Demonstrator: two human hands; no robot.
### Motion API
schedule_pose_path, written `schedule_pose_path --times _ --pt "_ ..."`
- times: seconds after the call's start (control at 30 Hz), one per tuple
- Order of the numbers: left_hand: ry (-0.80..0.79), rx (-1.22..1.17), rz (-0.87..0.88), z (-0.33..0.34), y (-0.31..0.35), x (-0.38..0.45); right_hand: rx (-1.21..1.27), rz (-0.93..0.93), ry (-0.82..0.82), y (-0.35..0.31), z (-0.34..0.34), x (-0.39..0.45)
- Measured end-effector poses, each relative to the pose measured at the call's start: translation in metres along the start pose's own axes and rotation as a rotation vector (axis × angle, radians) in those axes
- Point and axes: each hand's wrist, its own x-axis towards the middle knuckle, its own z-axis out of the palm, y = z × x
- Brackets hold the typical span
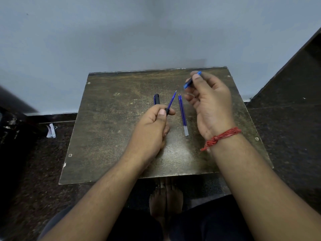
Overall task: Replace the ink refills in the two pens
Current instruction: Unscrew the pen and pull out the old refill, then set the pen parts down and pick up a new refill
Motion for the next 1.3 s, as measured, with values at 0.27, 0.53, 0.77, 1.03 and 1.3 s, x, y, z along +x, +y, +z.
schedule_pose_path --times 0.27,0.53,0.77,1.03,1.3 --pt "0.013 -0.072 0.035 -0.007 0.001 0.001 -0.587 -0.230 0.155 -0.009 -0.034 0.019" --pt "0.049 -0.066 0.035 -0.010 0.003 0.001 -1.288 -0.168 -0.073 -0.013 -0.031 0.008" --pt "0.048 -0.059 0.034 -0.010 0.006 0.001 -1.611 -0.098 -0.256 -0.018 -0.028 -0.011" --pt "0.035 -0.040 0.047 -0.010 0.003 0.002 -1.595 -0.167 -0.184 -0.020 -0.031 -0.008" --pt "0.028 -0.067 0.040 -0.008 0.002 0.002 -0.875 -0.099 -0.140 -0.015 -0.011 -0.015"
